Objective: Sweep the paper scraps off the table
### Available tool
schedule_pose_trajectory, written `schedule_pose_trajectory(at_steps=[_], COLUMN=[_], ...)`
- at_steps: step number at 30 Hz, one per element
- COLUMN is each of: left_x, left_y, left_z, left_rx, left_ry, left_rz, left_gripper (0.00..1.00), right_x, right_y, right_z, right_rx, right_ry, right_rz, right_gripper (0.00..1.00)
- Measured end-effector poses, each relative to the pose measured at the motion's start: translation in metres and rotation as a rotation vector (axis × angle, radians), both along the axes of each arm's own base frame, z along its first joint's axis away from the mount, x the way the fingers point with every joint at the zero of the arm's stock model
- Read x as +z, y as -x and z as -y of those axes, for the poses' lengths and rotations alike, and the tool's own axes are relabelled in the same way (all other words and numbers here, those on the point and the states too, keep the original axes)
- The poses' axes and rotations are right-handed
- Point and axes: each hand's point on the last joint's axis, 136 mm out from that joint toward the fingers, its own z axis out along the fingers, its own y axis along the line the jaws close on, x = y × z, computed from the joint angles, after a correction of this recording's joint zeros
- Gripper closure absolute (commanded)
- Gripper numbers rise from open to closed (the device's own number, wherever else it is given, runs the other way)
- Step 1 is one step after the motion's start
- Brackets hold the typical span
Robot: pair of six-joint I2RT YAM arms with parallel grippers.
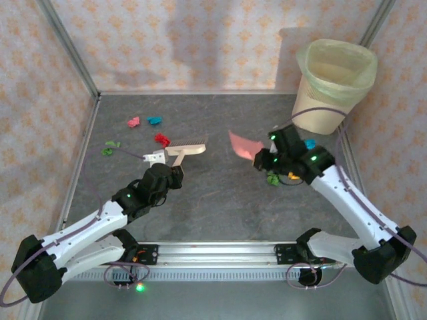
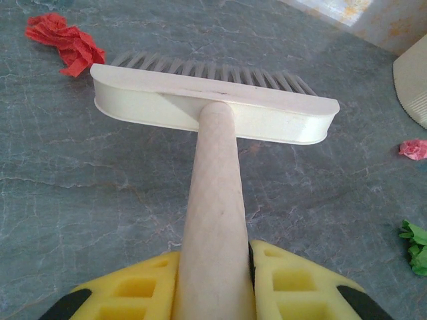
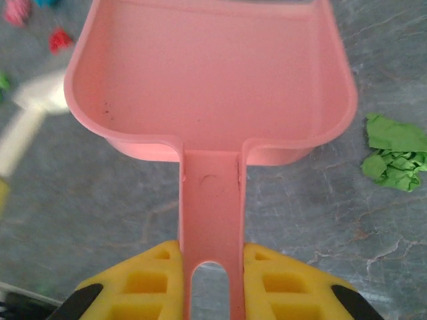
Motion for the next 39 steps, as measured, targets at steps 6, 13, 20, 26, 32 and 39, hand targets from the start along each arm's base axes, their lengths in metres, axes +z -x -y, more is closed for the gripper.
schedule_pose_trajectory(at_steps=[6, 13, 20, 26, 32, 39], left_x=[0.025, 0.039, 0.032, 0.037, 0.052, 0.043], left_y=[0.004, 0.010, 0.012, 0.003, -0.013, -0.040], left_z=[-0.012, -0.037, -0.060, -0.069, -0.080, -0.080], left_rx=[0.039, 0.128, 0.233, 0.290, 0.338, 0.315], left_ry=[0.040, 0.041, -0.033, -0.104, -0.107, -0.127], left_rz=[0.089, 0.172, 0.158, 0.053, -0.068, -0.302], left_gripper=[1.00, 1.00, 1.00, 1.00, 1.00, 1.00], right_x=[-0.055, -0.099, -0.121, -0.120, -0.116, -0.124], right_y=[0.033, 0.058, 0.046, 0.027, 0.016, 0.008], right_z=[-0.022, -0.059, -0.097, -0.129, -0.159, -0.172], right_rx=[0.187, 0.449, 0.584, 0.603, 0.605, 0.594], right_ry=[0.180, 0.328, 0.402, 0.382, 0.332, 0.321], right_rz=[0.046, 0.154, 0.246, 0.312, 0.336, 0.347], right_gripper=[1.00, 1.00, 1.00, 1.00, 1.00, 1.00])
